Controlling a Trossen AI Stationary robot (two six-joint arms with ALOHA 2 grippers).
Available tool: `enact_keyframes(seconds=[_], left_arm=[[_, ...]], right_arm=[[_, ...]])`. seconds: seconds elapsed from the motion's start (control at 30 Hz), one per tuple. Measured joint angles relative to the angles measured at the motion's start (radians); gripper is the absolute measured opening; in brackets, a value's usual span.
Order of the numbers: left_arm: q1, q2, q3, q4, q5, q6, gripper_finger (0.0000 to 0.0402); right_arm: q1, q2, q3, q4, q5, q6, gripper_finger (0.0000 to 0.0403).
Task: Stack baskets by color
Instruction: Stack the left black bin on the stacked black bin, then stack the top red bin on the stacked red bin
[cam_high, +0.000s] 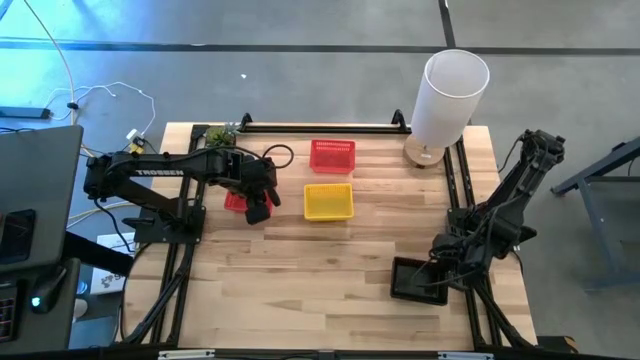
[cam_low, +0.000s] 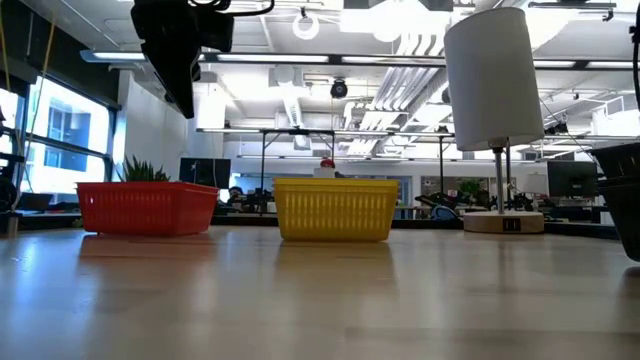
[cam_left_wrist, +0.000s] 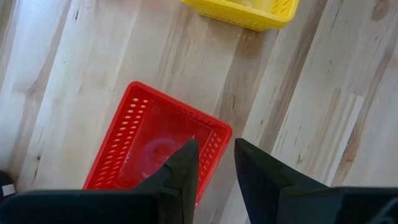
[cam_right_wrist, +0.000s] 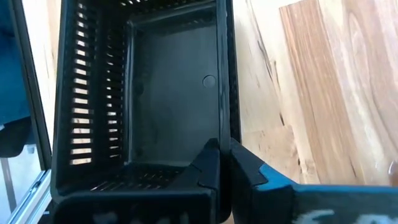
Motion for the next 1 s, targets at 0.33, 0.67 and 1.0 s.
enact_keyframes(seconds=[0.33, 0.67, 1.0], left_arm=[[0.0, 0.0, 0.0, 0.0, 0.0, 0.0, 0.009], [0.0, 0.0, 0.0, 0.0, 0.0, 0.0, 0.009], [0.0, 0.0, 0.0, 0.016, -0.013, 0.033, 0.009]], right_arm=[[0.0, 0.008, 0.0, 0.0, -0.015, 0.044, 0.0036], [-0.001, 0.002, 0.001, -0.008, -0.043, 0.084, 0.0082], [-0.001, -0.059, 0.002, -0.007, 0.01, 0.157, 0.0083]])
